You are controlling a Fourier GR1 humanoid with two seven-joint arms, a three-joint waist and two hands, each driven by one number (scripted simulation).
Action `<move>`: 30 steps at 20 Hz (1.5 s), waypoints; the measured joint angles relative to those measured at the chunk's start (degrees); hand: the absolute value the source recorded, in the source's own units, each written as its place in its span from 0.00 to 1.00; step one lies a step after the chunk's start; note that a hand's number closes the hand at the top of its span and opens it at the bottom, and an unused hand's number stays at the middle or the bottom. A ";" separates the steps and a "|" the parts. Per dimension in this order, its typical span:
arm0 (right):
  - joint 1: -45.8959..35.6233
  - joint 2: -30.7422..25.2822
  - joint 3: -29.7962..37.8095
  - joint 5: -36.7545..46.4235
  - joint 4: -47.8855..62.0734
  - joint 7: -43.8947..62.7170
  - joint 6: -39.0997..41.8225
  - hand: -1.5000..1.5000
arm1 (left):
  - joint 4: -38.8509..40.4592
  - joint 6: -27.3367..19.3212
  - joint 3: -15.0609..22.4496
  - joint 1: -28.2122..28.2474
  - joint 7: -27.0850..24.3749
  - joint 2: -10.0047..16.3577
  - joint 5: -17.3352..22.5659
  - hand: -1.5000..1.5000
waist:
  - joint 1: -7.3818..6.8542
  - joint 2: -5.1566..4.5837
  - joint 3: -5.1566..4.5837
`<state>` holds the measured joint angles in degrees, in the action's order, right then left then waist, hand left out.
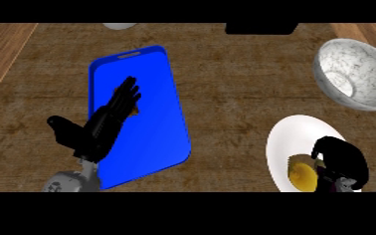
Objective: Pick the eggplant from the plate and place it in the bowl
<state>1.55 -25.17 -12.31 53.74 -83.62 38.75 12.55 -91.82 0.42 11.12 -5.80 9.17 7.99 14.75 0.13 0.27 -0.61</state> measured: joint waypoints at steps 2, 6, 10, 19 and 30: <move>0.09 0.28 0.02 0.76 0.48 -1.39 -0.34 1.00 | 0.53 -0.12 -0.26 -0.92 0.47 -0.51 -0.56 0.50 | 0.06 0.04 -0.13; -1.01 0.64 0.46 2.20 2.59 -3.85 -0.46 1.00 | 0.02 0.62 -0.97 -0.62 0.89 -0.68 -0.77 0.50 | 0.01 0.14 -0.33; -0.85 0.79 -0.55 5.90 1.45 -2.99 -0.34 1.00 | 1.94 1.41 -2.16 -1.42 -0.05 -1.01 -0.88 0.50 | 0.25 0.14 -0.53; 2.29 -5.98 -3.98 4.53 -5.84 -22.72 -5.29 1.00 | 2.21 1.25 -1.65 -1.00 -0.47 -2.01 -1.88 0.50 | 0.24 -0.06 0.39; 8.94 -12.10 8.24 -8.29 -30.25 -31.08 -4.70 1.00 | 0.49 1.21 -2.42 0.64 0.39 -2.01 -1.90 0.50 | 1.00 0.04 0.55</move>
<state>10.50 -37.27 -4.07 45.44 -113.87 7.67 7.84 -91.33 1.63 8.70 -5.16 9.56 5.98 12.85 1.13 0.32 -0.06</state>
